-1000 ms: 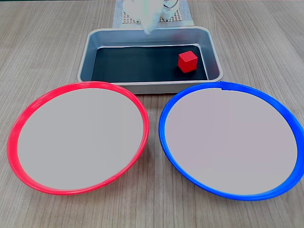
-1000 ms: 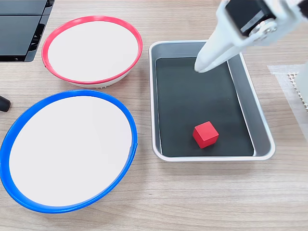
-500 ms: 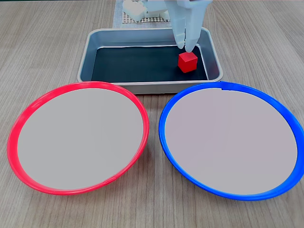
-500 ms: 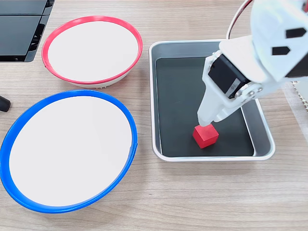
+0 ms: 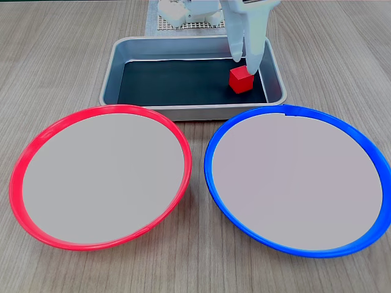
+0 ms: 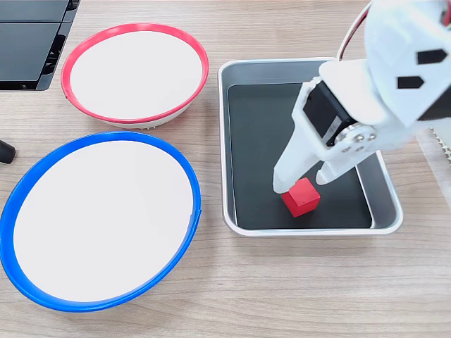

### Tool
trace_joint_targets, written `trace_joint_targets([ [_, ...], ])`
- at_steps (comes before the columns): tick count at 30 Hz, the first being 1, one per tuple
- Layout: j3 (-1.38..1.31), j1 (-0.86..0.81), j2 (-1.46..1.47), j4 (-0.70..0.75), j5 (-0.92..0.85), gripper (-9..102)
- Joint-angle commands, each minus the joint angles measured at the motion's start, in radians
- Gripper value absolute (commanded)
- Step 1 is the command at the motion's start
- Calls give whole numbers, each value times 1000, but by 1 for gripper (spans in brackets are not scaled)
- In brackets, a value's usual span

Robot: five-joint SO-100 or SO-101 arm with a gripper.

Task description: Move a red block from tray to red dish

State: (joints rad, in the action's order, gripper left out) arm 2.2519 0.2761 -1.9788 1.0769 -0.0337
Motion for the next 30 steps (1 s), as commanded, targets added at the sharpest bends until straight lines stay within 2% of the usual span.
trace_joint_targets([
  [1,23,-11,2,-57,-28,20],
  [17,78,-14,51,-114,-64,15],
  [26,77,-12,55,-114,-80,0],
  [30,28,-28,2,-64,-64,0],
])
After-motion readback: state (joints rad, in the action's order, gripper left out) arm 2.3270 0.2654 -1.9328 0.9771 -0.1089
